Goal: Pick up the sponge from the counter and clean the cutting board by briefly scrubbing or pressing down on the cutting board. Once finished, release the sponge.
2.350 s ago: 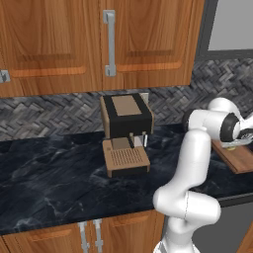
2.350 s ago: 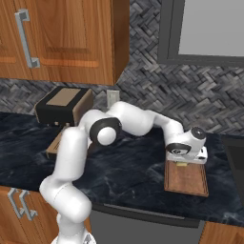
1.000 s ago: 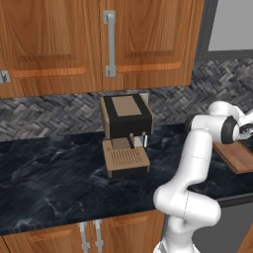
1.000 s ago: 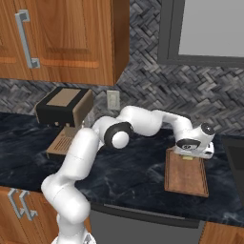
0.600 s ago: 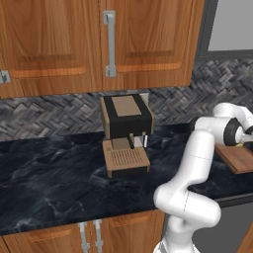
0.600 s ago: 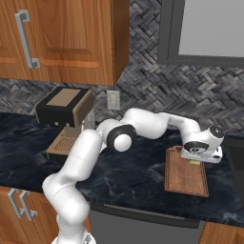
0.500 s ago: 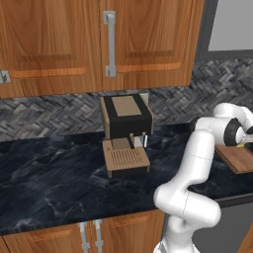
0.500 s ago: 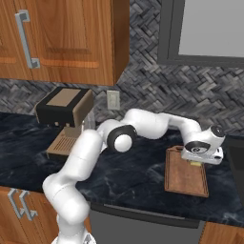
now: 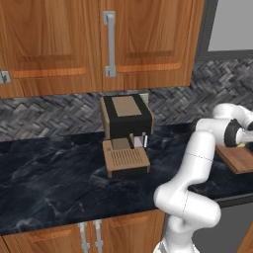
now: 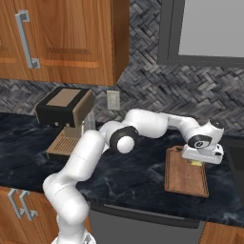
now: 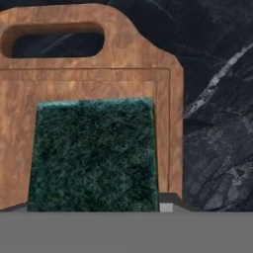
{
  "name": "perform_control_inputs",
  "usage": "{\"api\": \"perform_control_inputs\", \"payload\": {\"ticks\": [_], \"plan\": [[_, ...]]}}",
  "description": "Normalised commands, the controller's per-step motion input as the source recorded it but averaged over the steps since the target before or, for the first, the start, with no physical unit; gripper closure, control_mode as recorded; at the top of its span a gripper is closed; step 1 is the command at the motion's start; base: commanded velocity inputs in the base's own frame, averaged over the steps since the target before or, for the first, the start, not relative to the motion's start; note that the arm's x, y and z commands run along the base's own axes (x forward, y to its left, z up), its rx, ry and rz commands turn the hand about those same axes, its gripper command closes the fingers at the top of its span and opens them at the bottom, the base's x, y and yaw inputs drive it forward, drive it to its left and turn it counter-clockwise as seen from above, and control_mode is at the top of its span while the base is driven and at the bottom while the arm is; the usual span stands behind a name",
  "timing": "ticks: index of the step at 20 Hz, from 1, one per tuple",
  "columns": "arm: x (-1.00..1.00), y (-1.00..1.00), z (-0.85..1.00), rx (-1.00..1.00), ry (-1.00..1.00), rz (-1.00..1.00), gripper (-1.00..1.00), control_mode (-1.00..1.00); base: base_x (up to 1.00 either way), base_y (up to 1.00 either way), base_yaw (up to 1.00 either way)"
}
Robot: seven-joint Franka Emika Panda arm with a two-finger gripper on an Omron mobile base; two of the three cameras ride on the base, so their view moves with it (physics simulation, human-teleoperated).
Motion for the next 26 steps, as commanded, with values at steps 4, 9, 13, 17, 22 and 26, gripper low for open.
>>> {"api": "perform_control_inputs", "payload": {"ticks": [4, 9, 13, 17, 22, 26], "plan": [[-1.0, 0.08, -0.66, 0.0, 0.0, 0.0, 1.0, -1.0, 0.0, 0.0, 0.0], [-0.81, 0.51, -0.09, -0.01, -0.17, 0.0, 1.0, -1.0, 0.0, 0.0, 0.0], [-0.76, 0.99, -0.01, -0.18, -0.25, 0.08, 1.0, -1.0, 0.0, 0.0, 0.0], [-0.49, 1.0, 0.0, -0.15, -0.09, 0.02, 1.0, -1.0, 0.0, 0.0, 0.0], [-0.18, 1.0, 0.0, -0.14, -0.09, 0.01, 1.0, -1.0, 0.0, 0.0, 0.0], [-0.04, 1.0, 0.0, -0.11, -0.03, 0.02, 1.0, -1.0, 0.0, 0.0, 0.0]]}}
